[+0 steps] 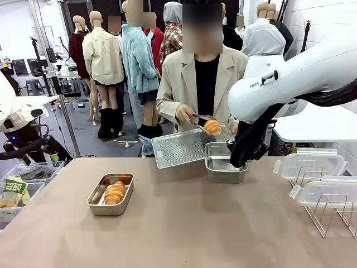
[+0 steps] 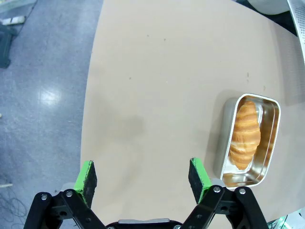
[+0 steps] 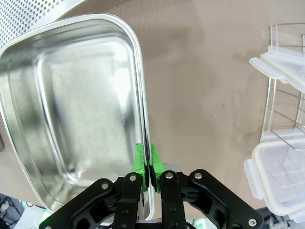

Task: Place the bread in airtight containers.
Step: Once an object is inside an Airtight Container , place the container in the center of the table.

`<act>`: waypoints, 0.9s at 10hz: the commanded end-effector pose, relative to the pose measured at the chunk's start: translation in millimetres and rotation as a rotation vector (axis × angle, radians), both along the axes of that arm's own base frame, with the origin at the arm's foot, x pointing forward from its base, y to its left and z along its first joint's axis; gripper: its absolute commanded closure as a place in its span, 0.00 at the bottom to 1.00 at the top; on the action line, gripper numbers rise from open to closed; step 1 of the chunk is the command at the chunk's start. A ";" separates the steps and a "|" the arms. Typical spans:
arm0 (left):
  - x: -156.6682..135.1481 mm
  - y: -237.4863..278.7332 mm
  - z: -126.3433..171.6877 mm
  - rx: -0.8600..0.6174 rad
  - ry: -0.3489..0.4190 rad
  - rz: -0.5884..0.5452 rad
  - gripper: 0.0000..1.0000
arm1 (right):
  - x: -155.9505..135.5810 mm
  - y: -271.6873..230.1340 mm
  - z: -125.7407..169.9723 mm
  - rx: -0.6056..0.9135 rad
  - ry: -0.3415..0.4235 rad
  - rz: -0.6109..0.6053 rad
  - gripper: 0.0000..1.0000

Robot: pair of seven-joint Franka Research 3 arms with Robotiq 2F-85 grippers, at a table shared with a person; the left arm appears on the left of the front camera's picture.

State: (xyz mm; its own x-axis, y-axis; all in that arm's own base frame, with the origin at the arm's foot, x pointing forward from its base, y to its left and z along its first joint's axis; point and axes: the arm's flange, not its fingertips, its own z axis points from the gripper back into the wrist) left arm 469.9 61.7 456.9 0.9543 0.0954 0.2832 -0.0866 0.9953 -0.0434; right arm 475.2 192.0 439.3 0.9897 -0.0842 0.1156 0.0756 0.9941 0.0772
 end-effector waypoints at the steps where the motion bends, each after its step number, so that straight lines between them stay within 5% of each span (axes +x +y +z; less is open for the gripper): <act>1: -1.9 2.6 2.1 0.010 0.000 -0.003 0.00 | -2.8 0.2 0.6 -0.008 -0.015 -0.008 1.00; 9: -1.9 2.6 2.1 0.010 0.000 -0.003 0.00 | -2.8 0.2 0.6 -0.008 -0.015 -0.008 1.00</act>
